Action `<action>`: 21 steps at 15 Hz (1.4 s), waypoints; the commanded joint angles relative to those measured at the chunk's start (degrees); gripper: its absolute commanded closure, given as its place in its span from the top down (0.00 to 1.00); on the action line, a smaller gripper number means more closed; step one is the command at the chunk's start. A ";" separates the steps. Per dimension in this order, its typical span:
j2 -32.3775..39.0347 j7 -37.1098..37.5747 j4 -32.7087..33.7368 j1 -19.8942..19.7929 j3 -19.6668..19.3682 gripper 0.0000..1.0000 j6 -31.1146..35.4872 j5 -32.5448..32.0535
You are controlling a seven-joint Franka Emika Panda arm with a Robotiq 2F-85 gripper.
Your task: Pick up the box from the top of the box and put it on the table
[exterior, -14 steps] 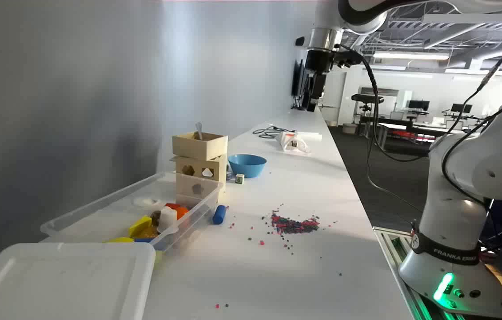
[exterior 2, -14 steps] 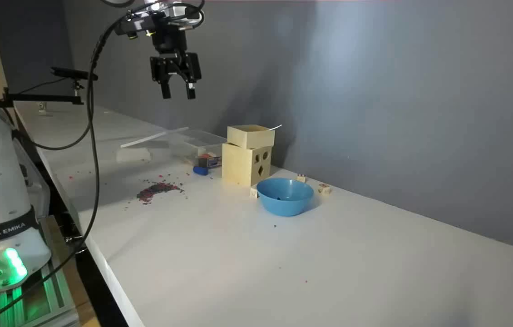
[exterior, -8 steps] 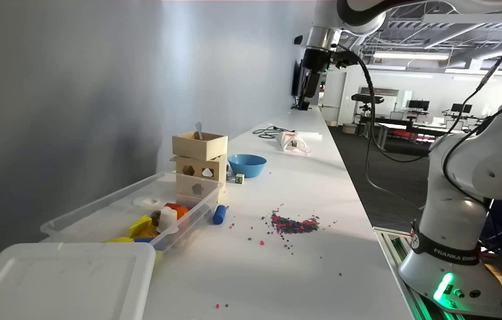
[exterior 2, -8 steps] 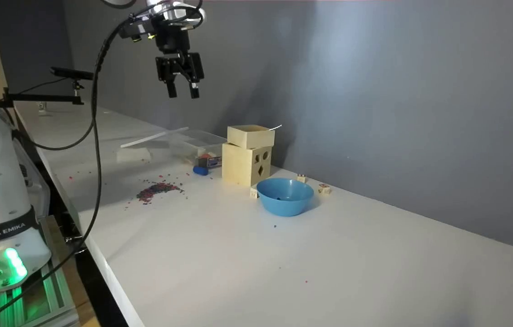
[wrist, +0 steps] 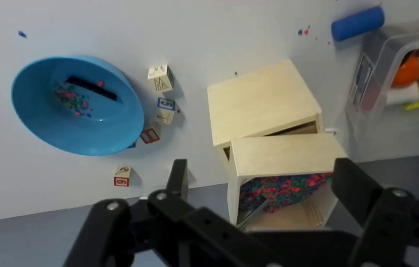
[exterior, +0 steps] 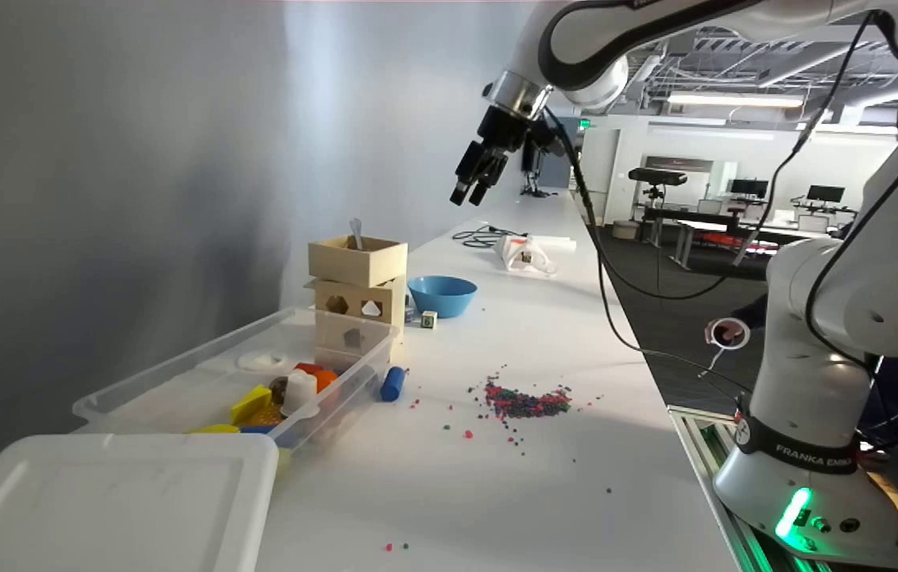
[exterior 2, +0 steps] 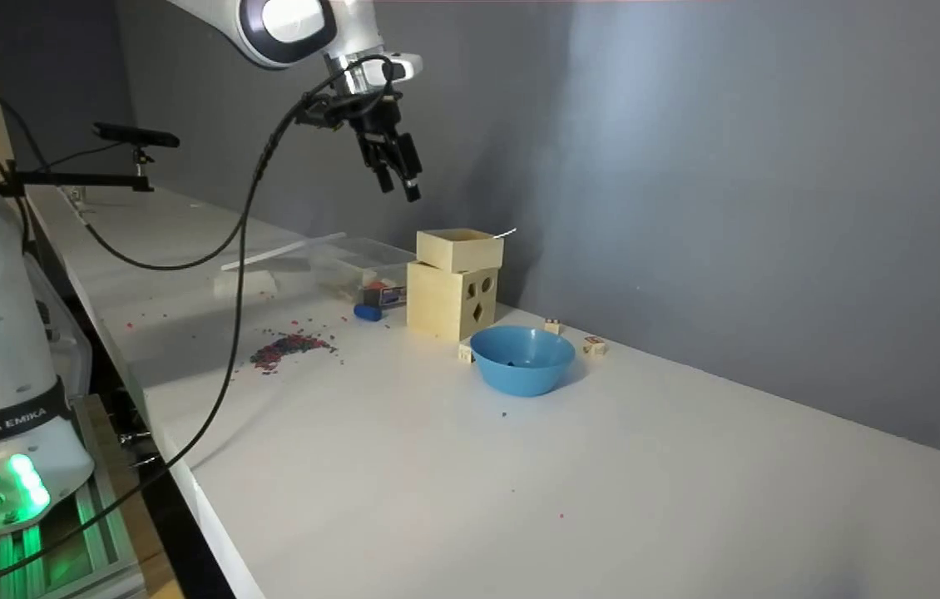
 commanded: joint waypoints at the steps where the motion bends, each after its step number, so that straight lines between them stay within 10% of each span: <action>1: 10.30 3.66 5.86 -1.20 1.99 1.00 7.96 0.27; 13: 28.81 10.92 18.17 -1.88 3.00 0.98 14.27 0.25; 21: 29.37 13.44 19.58 -1.62 3.76 0.33 13.53 0.88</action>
